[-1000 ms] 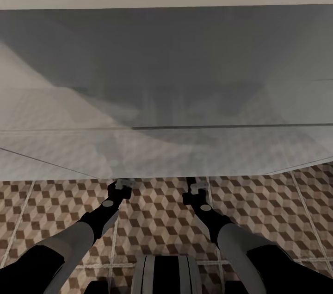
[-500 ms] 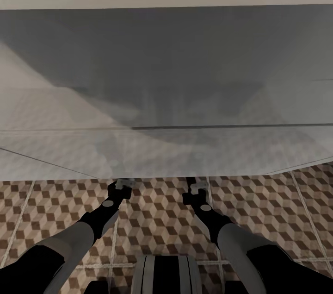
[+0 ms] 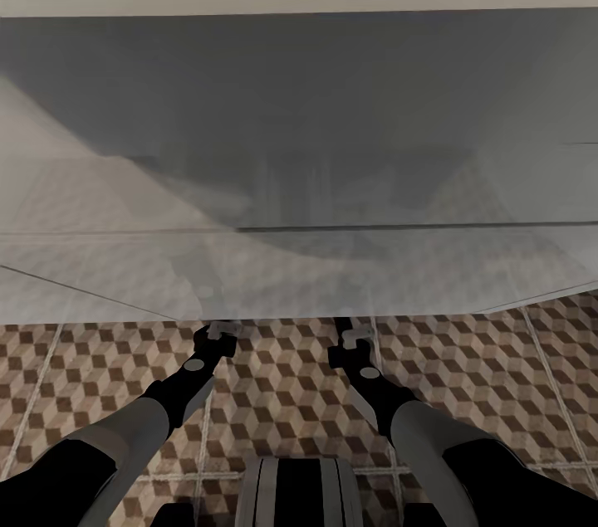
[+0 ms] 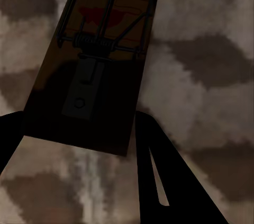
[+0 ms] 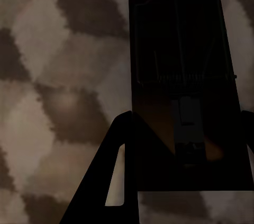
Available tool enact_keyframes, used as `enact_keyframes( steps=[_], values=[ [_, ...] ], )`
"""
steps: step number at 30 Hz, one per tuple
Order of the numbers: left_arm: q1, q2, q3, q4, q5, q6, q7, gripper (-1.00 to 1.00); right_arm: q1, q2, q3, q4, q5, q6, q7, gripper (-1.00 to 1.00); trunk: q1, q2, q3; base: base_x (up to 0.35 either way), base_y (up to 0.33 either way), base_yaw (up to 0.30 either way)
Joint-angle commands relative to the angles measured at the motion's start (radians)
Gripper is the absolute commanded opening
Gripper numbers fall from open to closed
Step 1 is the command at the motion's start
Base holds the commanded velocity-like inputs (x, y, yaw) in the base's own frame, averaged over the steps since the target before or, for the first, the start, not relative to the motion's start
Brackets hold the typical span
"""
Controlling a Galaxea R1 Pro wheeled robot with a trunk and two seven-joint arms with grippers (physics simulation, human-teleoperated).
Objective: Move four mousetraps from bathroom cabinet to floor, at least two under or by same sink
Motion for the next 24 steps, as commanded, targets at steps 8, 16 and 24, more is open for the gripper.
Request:
enact_keyframes(
  steps=[8,16,24],
  values=[
    [-0.001,0.0,-0.008,0.001,0.006,-0.003,0.004,-1.0,-0.001,0.0,0.008,0.001,0.001,-0.002,-0.008,-1.0,0.0,0.0,0.0,0.0,0.0,0.0],
    [-0.001,0.0,-0.008,0.001,0.006,-0.003,0.004,-1.0,-0.001,0.0,0.009,0.001,0.001,-0.002,-0.008,1.0,0.0,0.0,0.0,0.0,0.0,0.0],
    [-0.001,0.001,-0.008,0.001,0.006,-0.003,0.004,-1.0,-0.001,0.0,0.009,0.001,0.001,-0.002,-0.008,1.0,0.0,0.0,0.0,0.0,0.0,0.0]
  ],
)
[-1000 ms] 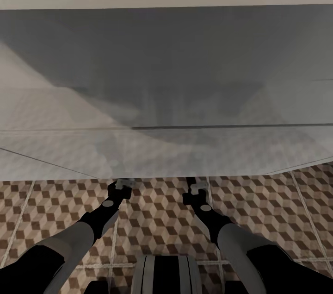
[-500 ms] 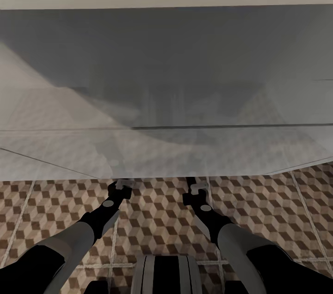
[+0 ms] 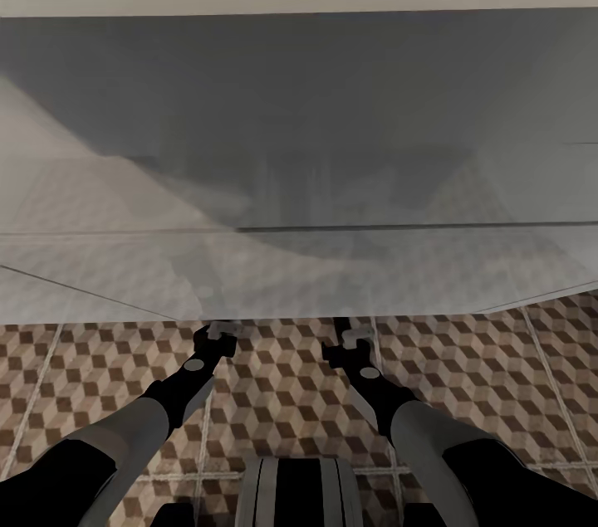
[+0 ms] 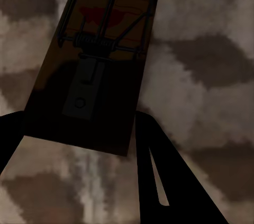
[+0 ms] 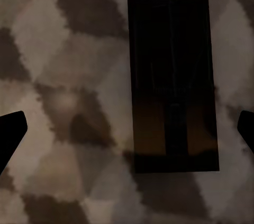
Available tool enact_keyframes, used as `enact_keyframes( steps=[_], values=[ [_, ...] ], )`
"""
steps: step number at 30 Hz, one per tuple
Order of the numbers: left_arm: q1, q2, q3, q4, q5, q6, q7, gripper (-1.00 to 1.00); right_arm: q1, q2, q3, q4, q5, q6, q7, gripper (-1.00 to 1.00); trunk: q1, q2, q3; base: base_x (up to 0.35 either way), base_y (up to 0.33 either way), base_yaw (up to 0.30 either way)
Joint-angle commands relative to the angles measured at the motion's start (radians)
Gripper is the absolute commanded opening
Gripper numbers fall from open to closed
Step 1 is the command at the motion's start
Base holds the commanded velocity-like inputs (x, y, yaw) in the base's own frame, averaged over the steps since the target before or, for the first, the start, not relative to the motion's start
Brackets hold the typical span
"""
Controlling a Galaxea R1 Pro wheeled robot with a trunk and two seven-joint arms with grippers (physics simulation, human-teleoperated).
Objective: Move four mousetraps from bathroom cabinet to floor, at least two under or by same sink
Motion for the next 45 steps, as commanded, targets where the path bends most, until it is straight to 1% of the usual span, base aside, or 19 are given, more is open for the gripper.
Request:
enact_keyframes(
  steps=[1,14,17,20,26,45],
  values=[
    [-0.001,0.0,-0.008,0.001,0.005,-0.003,0.004,-1.0,-0.001,0.0,0.007,0.001,0.001,-0.002,-0.007,1.0,0.0,0.0,0.0,0.0,0.0,0.0],
    [-0.001,-0.002,-0.008,0.006,0.005,-0.004,0.002,-1.0,-0.001,0.0,0.007,0.001,0.001,-0.003,-0.007,1.0,0.0,0.0,0.0,0.0,0.0,0.0],
    [-0.001,-0.012,-0.007,0.016,0.005,-0.004,-0.008,-1.0,-0.001,0.0,0.007,0.001,0.001,-0.003,-0.007,1.0,0.0,0.0,0.0,0.0,0.0,0.0],
    [-0.001,-0.025,-0.006,0.037,0.006,-0.003,-0.039,-1.0,-0.001,0.0,0.007,0.001,0.001,-0.003,-0.007,1.0,0.0,0.0,0.0,0.0,0.0,0.0],
    [-0.001,-0.036,-0.006,0.05,0.006,-0.005,-0.059,-1.0,-0.001,0.0,0.007,0.001,0.001,-0.003,-0.007,1.0,0.0,0.0,0.0,0.0,0.0,0.0],
    [-0.001,-0.038,-0.004,0.053,0.007,-0.004,-0.061,-1.0,-0.001,0.0,0.007,0.001,0.001,-0.004,-0.007,1.0,0.0,0.0,0.0,0.0,0.0,0.0]
  ],
)
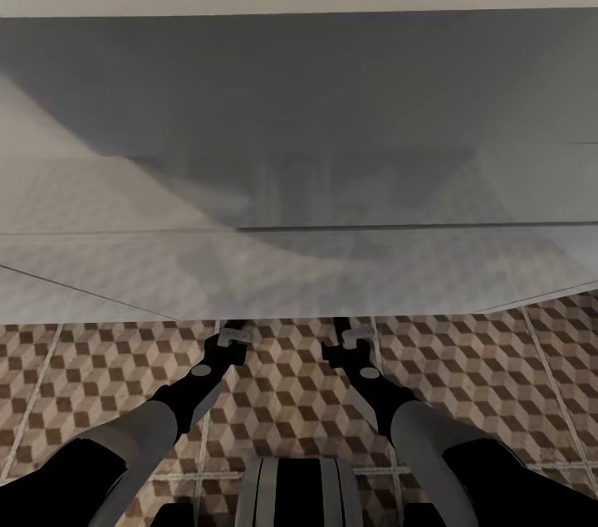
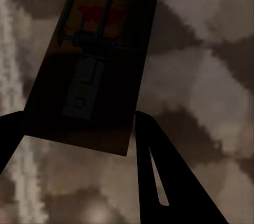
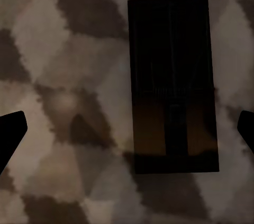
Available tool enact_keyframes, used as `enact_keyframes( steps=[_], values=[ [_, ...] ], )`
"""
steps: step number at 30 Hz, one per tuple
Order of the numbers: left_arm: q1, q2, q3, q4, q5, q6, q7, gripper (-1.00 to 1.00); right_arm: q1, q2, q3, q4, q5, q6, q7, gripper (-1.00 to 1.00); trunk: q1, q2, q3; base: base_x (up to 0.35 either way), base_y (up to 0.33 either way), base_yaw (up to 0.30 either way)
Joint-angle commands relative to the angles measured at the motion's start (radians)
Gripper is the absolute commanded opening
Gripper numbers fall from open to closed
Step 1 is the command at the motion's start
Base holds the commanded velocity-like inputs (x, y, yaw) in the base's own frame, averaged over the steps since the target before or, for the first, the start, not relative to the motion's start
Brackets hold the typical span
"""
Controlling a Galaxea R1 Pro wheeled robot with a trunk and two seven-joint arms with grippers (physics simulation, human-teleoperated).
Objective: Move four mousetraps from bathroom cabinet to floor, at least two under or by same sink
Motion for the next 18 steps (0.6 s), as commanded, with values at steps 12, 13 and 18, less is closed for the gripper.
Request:
enact_keyframes(
  steps=[12,13,18],
  values=[
    [0.0,0.0,-0.011,0.002,0.007,-0.002,0.004,-1.0,-0.001,0.0,0.007,0.001,0.001,-0.003,-0.007,1.0,0.0,0.0,-0.001,0.0,0.0,0.0],
    [0.0,0.0,-0.011,0.002,0.008,-0.002,0.004,-1.0,-0.001,0.0,0.007,0.001,0.001,-0.003,-0.007,1.0,0.0,0.0,-0.001,0.0,0.0,0.0],
    [0.0,-0.001,-0.009,0.002,0.008,-0.001,0.003,1.0,-0.001,0.0,0.007,0.001,0.001,-0.003,-0.007,1.0,0.0,0.0,-0.001,0.0,0.0,0.0]
  ],
)
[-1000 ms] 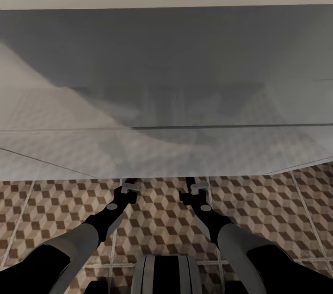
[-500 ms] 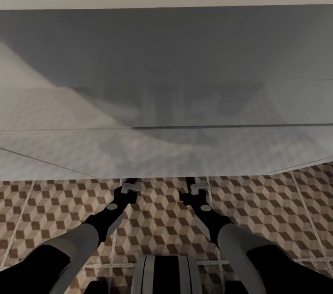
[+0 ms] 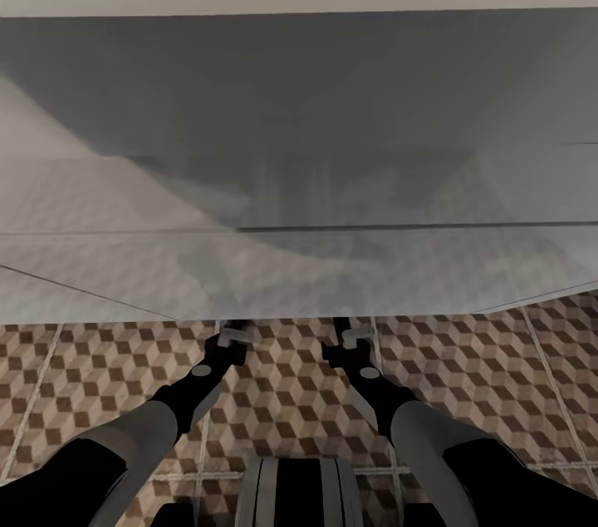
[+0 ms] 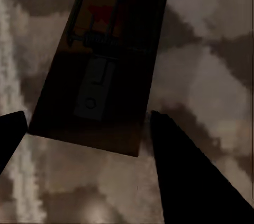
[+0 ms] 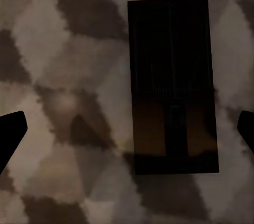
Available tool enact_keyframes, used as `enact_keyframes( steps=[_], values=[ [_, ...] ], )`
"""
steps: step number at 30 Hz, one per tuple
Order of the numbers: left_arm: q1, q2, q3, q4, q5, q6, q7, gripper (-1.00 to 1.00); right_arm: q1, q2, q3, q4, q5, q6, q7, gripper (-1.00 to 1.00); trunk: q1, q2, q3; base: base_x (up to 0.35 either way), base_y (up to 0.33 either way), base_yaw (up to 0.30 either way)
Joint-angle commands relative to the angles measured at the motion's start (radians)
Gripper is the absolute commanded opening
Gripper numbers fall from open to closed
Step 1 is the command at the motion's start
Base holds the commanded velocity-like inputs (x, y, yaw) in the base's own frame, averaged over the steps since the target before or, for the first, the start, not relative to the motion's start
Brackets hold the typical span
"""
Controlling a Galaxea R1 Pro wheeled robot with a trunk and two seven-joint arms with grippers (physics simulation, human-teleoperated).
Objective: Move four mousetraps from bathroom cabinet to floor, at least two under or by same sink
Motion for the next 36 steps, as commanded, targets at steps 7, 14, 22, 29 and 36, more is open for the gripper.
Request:
enact_keyframes(
  steps=[7,14,22,29,36],
  values=[
    [-0.001,-0.007,-0.008,0.002,0.008,-0.004,0.005,1.0,0.0,0.0,0.007,0.001,0.001,-0.002,-0.007,1.0,0.0,0.0,0.0,0.0,0.0,0.0],
    [-0.001,-0.011,-0.008,0.002,0.008,-0.003,0.005,1.0,0.0,0.0,0.007,0.001,0.001,-0.002,-0.007,1.0,0.0,0.0,0.0,0.0,0.0,0.0],
    [-0.001,-0.013,-0.008,0.002,0.008,-0.003,0.005,1.0,0.0,0.0,0.007,0.001,0.001,-0.002,-0.007,1.0,0.0,0.0,0.0,0.0,0.0,0.0],
    [-0.001,-0.012,-0.008,0.002,0.008,-0.005,0.005,1.0,0.0,0.0,0.007,0.001,0.001,-0.003,-0.007,1.0,0.0,0.0,0.0,0.0,0.0,0.0],
    [-0.001,-0.012,-0.007,0.001,0.007,-0.006,0.005,1.0,0.0,0.0,0.007,0.001,0.001,-0.003,-0.007,1.0,0.0,0.0,0.0,0.0,0.0,0.0]
  ],
)
